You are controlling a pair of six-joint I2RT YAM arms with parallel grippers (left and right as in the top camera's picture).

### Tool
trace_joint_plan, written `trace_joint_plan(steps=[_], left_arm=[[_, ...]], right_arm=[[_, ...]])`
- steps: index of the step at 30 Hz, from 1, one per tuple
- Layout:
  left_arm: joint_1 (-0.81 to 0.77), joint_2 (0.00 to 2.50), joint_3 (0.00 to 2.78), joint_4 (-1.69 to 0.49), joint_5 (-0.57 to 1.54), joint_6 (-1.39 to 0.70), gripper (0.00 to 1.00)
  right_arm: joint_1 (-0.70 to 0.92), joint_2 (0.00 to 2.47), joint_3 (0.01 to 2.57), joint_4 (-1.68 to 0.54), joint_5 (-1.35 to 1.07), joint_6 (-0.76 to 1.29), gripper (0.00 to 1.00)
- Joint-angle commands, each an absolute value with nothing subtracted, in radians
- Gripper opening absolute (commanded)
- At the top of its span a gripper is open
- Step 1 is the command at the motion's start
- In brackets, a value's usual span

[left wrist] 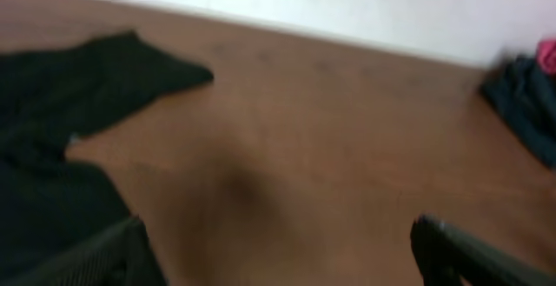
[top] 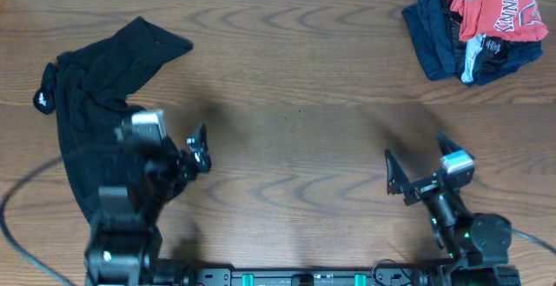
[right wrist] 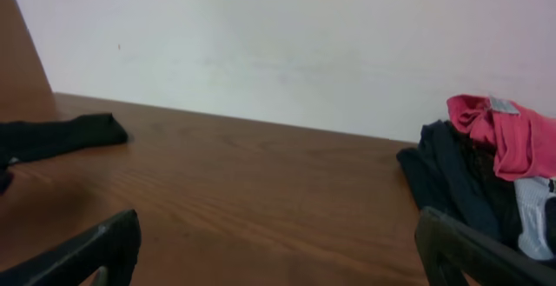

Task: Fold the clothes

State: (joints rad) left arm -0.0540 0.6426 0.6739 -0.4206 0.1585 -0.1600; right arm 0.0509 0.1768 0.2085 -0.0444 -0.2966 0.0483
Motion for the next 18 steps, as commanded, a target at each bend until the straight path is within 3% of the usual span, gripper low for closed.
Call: trace_joint_plan(steps=[1, 6, 13, 18], left_arm=[[-0.056, 0.754, 0.823, -0.513, 0.173, -0.126, 0.98], [-0.056, 0.877, 0.986, -0.696, 0.172, -0.071, 0.98], [-0.057, 0.921, 1.003, -0.745, 0.173, -0.072, 0.98], [-0.056, 0.936, 1.003, -0.752, 0.161, -0.07, 0.98]], right_arm=[[0.059, 0.278, 0.326, -0.084, -0.304, 0.048, 0.99], [0.059, 0.503, 0.525, -0.229, -0.304, 0.046, 0.99], [0.059, 0.881, 0.783, -0.458, -0.316, 0.044, 0.99], [0.059, 1.082, 0.83, -0.43, -0.486, 0.073, 0.99]])
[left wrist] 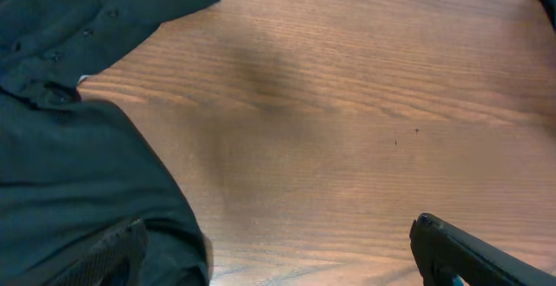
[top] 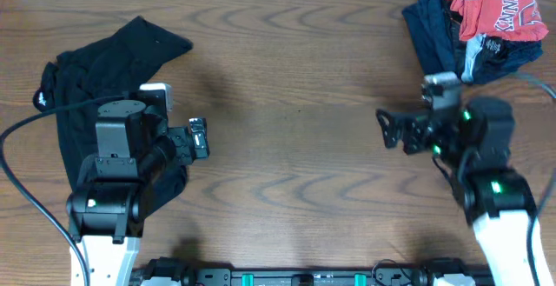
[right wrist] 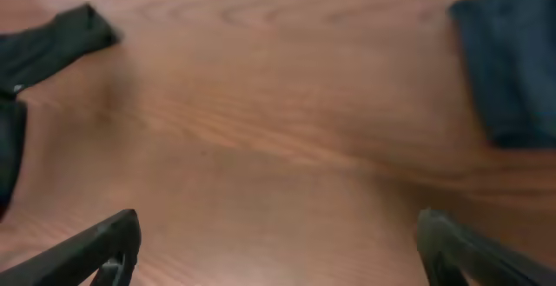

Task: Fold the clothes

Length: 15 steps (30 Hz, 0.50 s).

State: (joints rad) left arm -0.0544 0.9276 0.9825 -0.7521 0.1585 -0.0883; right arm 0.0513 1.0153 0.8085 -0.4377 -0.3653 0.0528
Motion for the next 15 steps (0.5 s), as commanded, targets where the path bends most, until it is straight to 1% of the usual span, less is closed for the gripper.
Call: trace_joint_plan(steps=[1, 5, 9, 15], left_arm=[[-0.056, 0.949, 1.003, -0.755, 0.141, -0.063, 0.98], [-0.056, 1.05, 0.999, -0.778, 0.013, -0.065, 0.98], [-0.056, 1.214, 0.999, -0.784, -0.017, -0.068, 0.99], [-0.056, 1.439, 0.999, -0.781, -0.181, -0.274, 0.98]], right_arm=[[0.059, 1.108, 0.83, -0.424, -0.511, 0.073, 0.99], [0.059, 1.216, 0.83, -0.39, -0.566, 0.073, 0.99], [0.059, 1.284, 0.83, -0.384, -0.566, 0.073, 0.99], [0.059, 1.323, 0.83, -0.385, -0.557, 0.073, 0.95]])
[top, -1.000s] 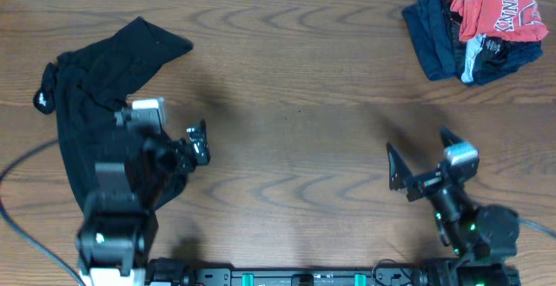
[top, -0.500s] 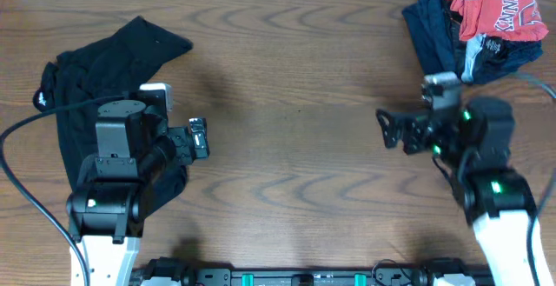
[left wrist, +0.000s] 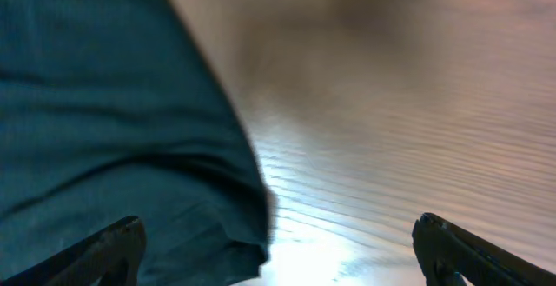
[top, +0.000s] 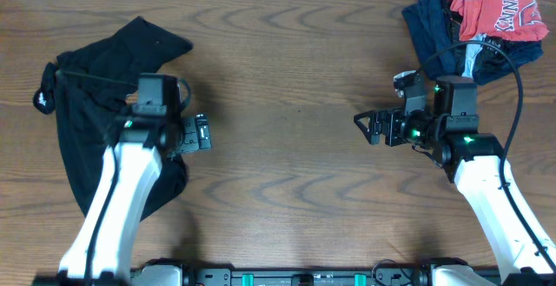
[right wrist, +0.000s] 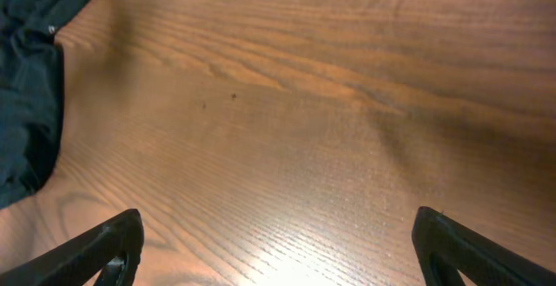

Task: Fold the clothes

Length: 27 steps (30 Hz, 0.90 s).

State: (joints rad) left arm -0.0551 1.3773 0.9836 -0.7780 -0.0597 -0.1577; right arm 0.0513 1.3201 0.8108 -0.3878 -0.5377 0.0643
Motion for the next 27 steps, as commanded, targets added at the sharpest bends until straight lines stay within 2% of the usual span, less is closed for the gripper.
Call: trace_joint_plan(steps=[1, 8, 11, 14, 20, 22, 25, 27], left_arm=[[-0.056, 1.471, 0.999, -0.782, -0.197, -0.297, 0.97], [-0.056, 1.602, 0.999, -0.791, -0.204, -0.336, 0.88], [-0.056, 1.651, 0.999, -0.794, -0.204, -0.336, 0.76], [-0.056, 1.692, 0.999, -0.799, -0.204, -0.336, 0.61], [-0.056, 1.753, 0.999, -0.804, -0.208, -0.339, 0.49], [-0.056, 1.76, 0.999, -0.803, -0.215, -0.34, 0.38], [-0.056, 1.76, 0.999, -0.798, -0.215, -0.34, 0.08], [-0.056, 1.76, 1.0, -0.793, -0.214, -0.353, 0.06]], right_arm=[[0.059, 1.322, 0.83, -0.385, -0.553, 0.073, 0.95], [0.059, 1.322, 0.83, -0.385, -0.55, 0.073, 0.88], [0.059, 1.322, 0.83, -0.383, -0.55, 0.073, 0.86], [0.059, 1.322, 0.83, -0.385, -0.55, 0.073, 0.83], [0.059, 1.322, 0.83, -0.384, -0.55, 0.073, 0.79], [0.059, 1.322, 0.83, -0.385, -0.55, 0.073, 0.78], [0.059, 1.322, 0.83, -0.385, -0.55, 0.073, 0.75], [0.059, 1.322, 0.83, -0.385, -0.55, 0.073, 0.7]])
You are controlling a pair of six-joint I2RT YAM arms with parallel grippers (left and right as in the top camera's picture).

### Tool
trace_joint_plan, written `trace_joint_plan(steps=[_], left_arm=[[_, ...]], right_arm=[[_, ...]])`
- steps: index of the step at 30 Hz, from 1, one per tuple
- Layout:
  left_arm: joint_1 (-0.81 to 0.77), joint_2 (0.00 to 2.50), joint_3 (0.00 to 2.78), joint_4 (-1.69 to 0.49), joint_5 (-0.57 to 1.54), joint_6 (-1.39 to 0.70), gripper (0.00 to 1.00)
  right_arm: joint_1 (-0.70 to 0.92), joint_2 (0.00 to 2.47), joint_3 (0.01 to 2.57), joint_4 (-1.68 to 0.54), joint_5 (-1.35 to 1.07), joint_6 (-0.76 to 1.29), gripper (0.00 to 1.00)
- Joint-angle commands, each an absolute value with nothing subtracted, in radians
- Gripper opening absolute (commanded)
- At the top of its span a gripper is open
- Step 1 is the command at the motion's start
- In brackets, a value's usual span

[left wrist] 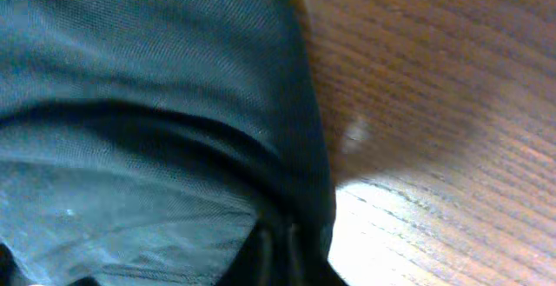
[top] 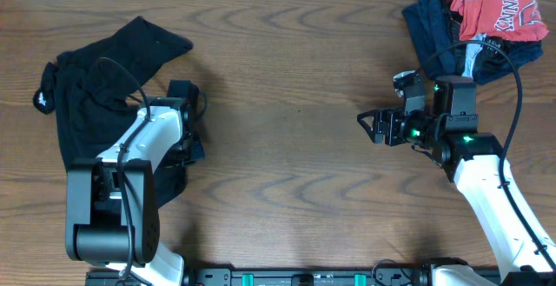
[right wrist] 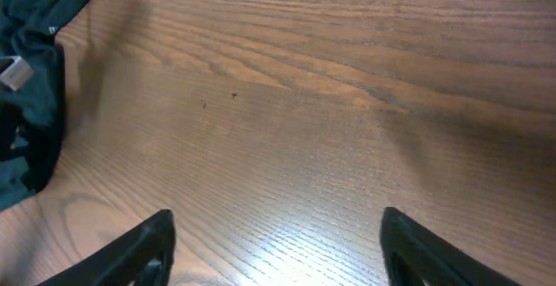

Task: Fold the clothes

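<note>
A crumpled black garment [top: 87,121] lies at the table's left. My left gripper [top: 191,138] is down at its right edge. In the left wrist view the cloth [left wrist: 130,103] fills most of the frame, and the gripper [left wrist: 276,256] has its two fingers pressed together on the garment's edge. My right gripper [top: 375,128] hangs open over bare wood at the right of the middle. In the right wrist view it [right wrist: 278,247] has nothing between its fingers, and the black garment [right wrist: 30,121] shows far off at the left.
A pile of other clothes [top: 478,21], red on top of navy and grey, sits at the back right corner behind my right arm. The wooden table [top: 287,77] stretches between the two arms. Cables trail from both arms.
My left gripper was open over the garment's right edge and is now lower and shut on that edge. My right gripper has stayed in place, with its fingers a little closer together.
Both grippers began open and low near the table's front edge. Then both were out over the table, the left beside the black garment, the right near the clothes pile. Later the left stood over the garment's right edge, and now it is shut on it.
</note>
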State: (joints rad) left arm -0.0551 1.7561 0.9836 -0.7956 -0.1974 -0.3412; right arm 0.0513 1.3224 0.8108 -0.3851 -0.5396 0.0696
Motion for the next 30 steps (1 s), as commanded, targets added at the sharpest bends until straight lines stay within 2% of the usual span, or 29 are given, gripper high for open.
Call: trace_joint_plan(steps=[1, 3, 9, 16, 22, 30], left_arm=[[-0.056, 1.755, 1.001, -0.793, -0.209, -0.366, 0.06], [-0.058, 1.742, 1.014, -0.801, -0.178, -0.369, 0.06], [-0.076, 1.64, 1.151, -0.813, -0.02, -0.368, 0.06], [-0.143, 1.472, 1.257, -0.596, 0.214, -0.369, 0.06], [-0.258, 1.431, 1.257, -0.437, 0.228, -0.431, 0.06], [-0.418, 1.436, 1.257, -0.18, 0.227, -0.451, 0.06]], right_arm=[[0.059, 1.322, 0.83, -0.385, -0.55, 0.073, 0.68], [0.059, 1.322, 0.83, -0.385, -0.55, 0.073, 0.63], [0.059, 1.322, 0.83, -0.382, -0.55, 0.073, 0.6], [0.055, 1.301, 0.831, -0.367, -0.55, 0.076, 0.58], [0.017, 1.241, 0.831, -0.374, -0.553, 0.12, 0.52], [-0.012, 1.109, 0.831, -0.477, -0.55, 0.118, 0.5]])
